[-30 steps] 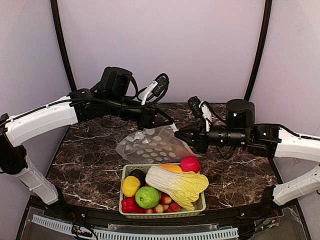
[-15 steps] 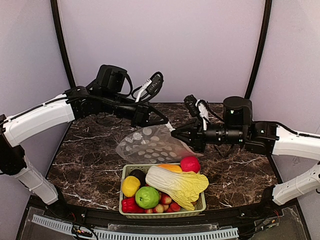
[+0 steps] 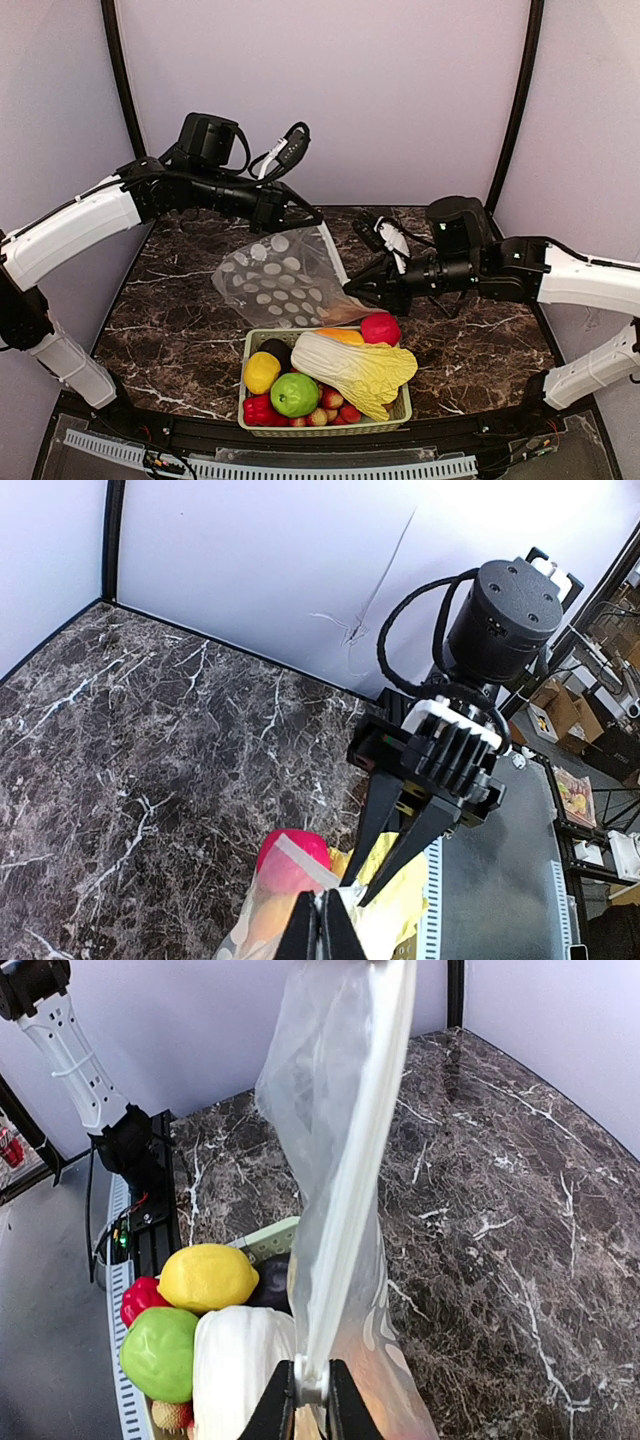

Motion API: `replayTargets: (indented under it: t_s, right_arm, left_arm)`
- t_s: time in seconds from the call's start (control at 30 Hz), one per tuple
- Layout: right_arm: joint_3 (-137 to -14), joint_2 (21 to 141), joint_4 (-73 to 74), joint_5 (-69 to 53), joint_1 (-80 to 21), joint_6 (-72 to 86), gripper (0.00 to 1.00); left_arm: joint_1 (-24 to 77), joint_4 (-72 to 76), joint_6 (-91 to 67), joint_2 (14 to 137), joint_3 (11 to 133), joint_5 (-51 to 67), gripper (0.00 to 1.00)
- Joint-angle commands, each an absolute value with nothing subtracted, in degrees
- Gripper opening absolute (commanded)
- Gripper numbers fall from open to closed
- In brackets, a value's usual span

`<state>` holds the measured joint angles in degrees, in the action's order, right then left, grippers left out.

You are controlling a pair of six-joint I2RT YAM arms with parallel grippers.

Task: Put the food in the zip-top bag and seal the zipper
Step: Unzip the zipper from the zipper food storage bag, then hold the zipper from the zipper food storage bag.

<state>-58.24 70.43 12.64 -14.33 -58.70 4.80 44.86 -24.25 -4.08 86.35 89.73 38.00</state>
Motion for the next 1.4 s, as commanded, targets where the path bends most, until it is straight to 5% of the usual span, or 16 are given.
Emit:
replayTargets:
  t_s: [0.0, 0.37, 0.57, 1.1, 1.37]
  right_arm:
    - [-54.72, 64.57, 13.36, -13.47, -58.76, 6.63, 0.23]
    - [-52.92, 59.49, 10.43, -11.78, -58.72, 8.30, 0.48]
    - [-53.18, 60.55, 9.58, -12.91, -58.07, 8.17, 0.53]
    - [-57.64, 67.26, 8.96, -25.91, -50.49, 5.30, 0.46]
    - [-58.55, 69.02, 9.17, -29.51, -50.27, 5.03, 0.32]
  left_arm:
    - [43.96, -21.21, -3.38, 84.64, 91.29, 40.42, 0.01]
    - [43.99, -20.75, -4.28, 84.01, 89.38, 43.10, 0.01]
    - [43.98, -20.85, -4.51, 84.02, 89.16, 44.62, 0.01]
    - [43.99, -21.28, -4.92, 82.64, 87.81, 45.72, 0.01]
    - [44.03, -21.31, -4.88, 82.67, 87.71, 45.50, 0.01]
